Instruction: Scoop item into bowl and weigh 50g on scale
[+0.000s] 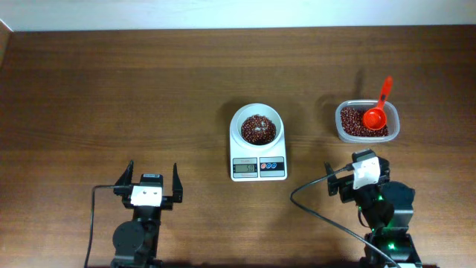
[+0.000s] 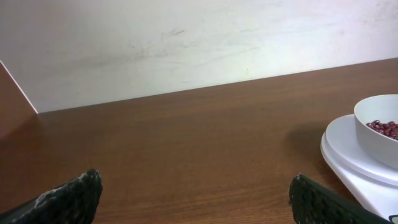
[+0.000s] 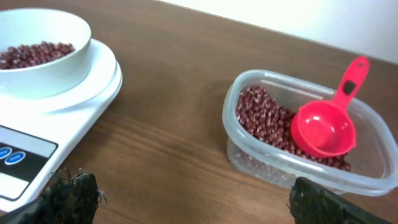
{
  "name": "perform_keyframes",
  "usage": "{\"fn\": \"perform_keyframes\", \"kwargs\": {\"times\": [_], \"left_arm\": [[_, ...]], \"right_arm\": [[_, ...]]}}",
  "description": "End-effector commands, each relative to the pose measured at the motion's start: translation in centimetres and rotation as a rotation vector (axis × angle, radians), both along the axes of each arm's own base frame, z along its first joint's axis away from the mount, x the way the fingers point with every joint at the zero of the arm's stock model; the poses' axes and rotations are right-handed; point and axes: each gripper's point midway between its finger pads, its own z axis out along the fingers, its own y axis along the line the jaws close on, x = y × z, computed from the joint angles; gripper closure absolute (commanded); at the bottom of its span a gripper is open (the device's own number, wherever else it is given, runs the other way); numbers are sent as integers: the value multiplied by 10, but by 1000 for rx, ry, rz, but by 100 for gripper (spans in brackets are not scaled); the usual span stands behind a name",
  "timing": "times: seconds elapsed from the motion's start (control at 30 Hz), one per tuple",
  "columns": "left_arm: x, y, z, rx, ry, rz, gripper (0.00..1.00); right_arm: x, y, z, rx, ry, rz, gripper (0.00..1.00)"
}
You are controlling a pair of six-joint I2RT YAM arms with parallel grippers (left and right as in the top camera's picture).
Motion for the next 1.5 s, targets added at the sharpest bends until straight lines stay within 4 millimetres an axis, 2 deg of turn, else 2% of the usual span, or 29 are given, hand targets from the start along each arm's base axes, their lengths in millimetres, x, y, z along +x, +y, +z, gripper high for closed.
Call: {"fn": "perform_keyframes", "kwargs": {"times": [0.0, 0.4, 0.63, 0.93, 1.1, 1.37, 1.47], "left_arm": [[0, -1, -1, 15, 2, -9, 1], [0, -1, -1, 15, 2, -9, 1], [0, -1, -1, 15, 2, -8, 1], [0, -1, -1, 15, 2, -8, 1], [0, -1, -1, 15, 2, -8, 1], [0, -1, -1, 15, 2, -8, 1], [0, -1, -1, 15, 2, -9, 1]], "right_arm": [[-9, 5, -10, 14, -21, 20, 1], [-22, 6, -26, 17, 42, 23, 1], [-29, 5, -16, 8, -2, 17, 1], [-33, -4, 55, -12, -318, -30, 1], [-32, -5, 54, 48, -298, -51, 1], [-30, -33, 51, 59, -285, -225, 1], [-30, -32, 51, 70, -283, -221, 1]]}}
